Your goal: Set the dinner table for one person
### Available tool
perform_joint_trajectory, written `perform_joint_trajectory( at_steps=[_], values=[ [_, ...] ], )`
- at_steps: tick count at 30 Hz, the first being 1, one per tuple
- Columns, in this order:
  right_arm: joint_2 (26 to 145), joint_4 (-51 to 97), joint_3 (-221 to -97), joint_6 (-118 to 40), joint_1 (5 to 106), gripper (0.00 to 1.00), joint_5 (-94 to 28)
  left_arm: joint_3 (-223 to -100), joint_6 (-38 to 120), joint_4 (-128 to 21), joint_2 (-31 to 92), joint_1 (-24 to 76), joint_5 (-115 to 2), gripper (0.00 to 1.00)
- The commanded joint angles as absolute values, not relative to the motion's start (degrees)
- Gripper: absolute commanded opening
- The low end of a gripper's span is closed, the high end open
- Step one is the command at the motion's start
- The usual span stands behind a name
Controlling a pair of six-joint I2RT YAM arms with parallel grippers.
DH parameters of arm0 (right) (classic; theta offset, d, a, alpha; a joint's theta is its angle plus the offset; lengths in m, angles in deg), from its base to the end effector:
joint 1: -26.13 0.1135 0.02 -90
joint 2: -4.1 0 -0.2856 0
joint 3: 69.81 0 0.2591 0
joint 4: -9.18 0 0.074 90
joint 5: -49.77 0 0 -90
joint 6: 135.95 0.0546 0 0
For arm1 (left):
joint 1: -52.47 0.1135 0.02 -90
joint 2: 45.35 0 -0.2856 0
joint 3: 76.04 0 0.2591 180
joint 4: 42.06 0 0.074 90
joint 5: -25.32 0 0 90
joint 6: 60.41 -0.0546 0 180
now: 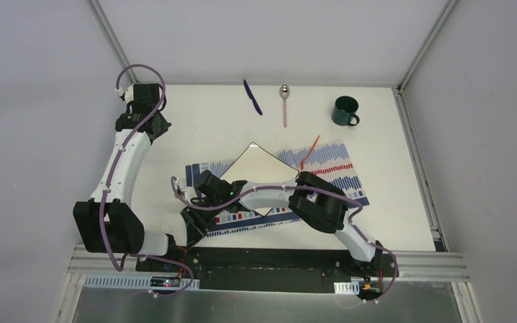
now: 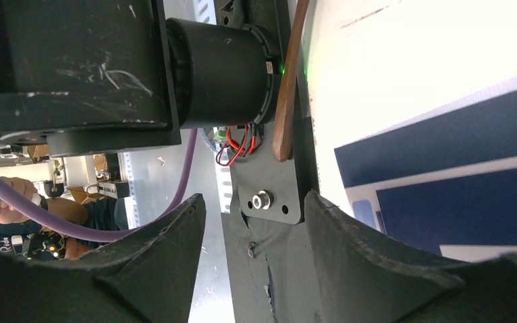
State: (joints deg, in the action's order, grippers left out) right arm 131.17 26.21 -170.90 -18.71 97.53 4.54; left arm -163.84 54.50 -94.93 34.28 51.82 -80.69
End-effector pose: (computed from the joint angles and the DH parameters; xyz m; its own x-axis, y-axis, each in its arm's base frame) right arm 0.1254 0.4933 0.1510 -0.5766 -0.6946 -0.4303 -0.6447 0.0633 0.7618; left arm 0.3151 0.0115 0.3423 -0.5599 -0.3985 -0.7264 -0.4641 0.8771 -0.1234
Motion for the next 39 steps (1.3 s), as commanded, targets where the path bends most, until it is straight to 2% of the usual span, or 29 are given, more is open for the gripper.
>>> perform_joint_trajectory(
  at_steps=[1,24,39],
  values=[
    [133.5,22.0,-174.5,-18.3,97.6,0.59,8.0,-166.1,54.8,-97.3,30.6,52.1,-79.7,0.02],
    [143.3,15.8,-179.9,-13.8,96.9,0.58,10.9,-168.1,53.8,-101.1,27.8,52.1,-79.9,0.01],
    [144.2,10.8,-177.3,-10.3,98.1,0.55,12.1,-167.9,53.6,-101.1,28.3,53.3,-78.9,0.0]
  ],
)
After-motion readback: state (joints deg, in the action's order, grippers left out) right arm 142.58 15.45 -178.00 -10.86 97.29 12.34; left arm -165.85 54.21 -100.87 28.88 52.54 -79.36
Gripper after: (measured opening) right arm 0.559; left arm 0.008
